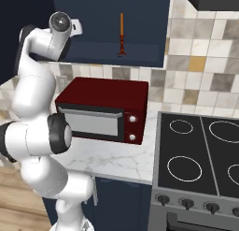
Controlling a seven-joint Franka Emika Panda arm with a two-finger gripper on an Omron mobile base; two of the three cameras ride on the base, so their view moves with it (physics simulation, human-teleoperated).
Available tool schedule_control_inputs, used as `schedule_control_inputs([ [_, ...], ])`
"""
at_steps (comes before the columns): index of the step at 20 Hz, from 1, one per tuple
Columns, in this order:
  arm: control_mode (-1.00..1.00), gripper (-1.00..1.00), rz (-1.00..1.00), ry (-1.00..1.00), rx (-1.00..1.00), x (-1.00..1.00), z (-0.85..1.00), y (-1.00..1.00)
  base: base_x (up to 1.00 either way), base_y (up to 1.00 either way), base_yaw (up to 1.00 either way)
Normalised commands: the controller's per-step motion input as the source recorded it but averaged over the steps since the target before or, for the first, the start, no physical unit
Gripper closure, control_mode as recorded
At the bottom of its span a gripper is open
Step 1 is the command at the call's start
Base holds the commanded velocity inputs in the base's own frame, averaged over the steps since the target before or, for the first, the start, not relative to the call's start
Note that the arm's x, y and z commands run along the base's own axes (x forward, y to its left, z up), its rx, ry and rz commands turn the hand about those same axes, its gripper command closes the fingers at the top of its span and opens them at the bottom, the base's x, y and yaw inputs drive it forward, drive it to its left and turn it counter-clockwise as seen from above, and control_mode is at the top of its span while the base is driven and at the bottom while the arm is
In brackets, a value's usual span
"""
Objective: Get the candle and the beer from the cabinet and move them to the dining counter.
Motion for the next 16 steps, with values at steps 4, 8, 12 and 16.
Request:
schedule_control_inputs([
  [4, -1.0, -1.0, 0.0, 0.11, 0.0, 0.36, 0.0, 0.24, 0.0, 0.0, 0.0],
  [8, -1.0, -1.0, 0.0, 0.08, 0.0, 0.26, 0.0, 0.11, 0.0, 0.0, 0.0],
  [12, -1.0, -1.0, 0.0, 0.06, 0.0, 0.15, 0.0, 0.09, 0.0, 0.0, 0.0],
  [16, -1.0, -1.0, 0.0, 0.06, 0.0, 0.1, -0.03, 0.09, 0.0, 0.0, 0.0],
])
